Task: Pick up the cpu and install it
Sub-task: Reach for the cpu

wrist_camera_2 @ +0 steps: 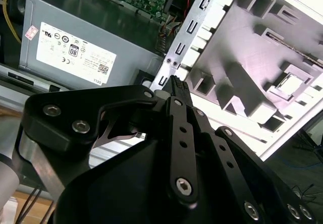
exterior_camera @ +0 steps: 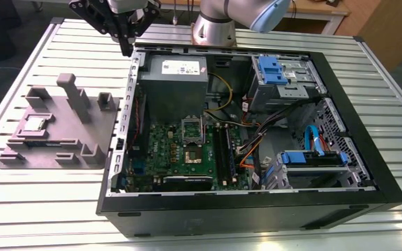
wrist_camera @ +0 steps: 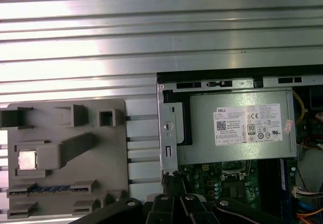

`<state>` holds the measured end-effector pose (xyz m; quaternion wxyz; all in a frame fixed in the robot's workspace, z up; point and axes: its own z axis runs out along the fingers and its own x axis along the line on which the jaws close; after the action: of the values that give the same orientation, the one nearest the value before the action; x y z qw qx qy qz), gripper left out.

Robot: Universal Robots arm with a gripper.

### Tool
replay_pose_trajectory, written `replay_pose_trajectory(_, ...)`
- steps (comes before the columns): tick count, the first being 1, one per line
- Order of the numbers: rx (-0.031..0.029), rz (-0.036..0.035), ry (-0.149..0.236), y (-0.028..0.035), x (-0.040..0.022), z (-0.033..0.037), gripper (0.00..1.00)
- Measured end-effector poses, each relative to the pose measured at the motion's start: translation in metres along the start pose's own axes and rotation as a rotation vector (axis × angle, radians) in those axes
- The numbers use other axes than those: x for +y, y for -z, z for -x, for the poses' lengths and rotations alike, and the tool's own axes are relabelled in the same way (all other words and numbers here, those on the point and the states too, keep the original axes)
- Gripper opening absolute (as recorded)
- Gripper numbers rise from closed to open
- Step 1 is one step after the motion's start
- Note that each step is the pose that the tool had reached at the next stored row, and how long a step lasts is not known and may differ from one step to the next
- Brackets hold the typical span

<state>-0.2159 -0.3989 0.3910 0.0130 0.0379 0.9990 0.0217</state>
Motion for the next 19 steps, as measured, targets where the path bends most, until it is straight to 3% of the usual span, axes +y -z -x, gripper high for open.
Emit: replay_pose_trajectory(19,0.0,0.0001,0.0,0.0,-0.0005,-0.006,0.1)
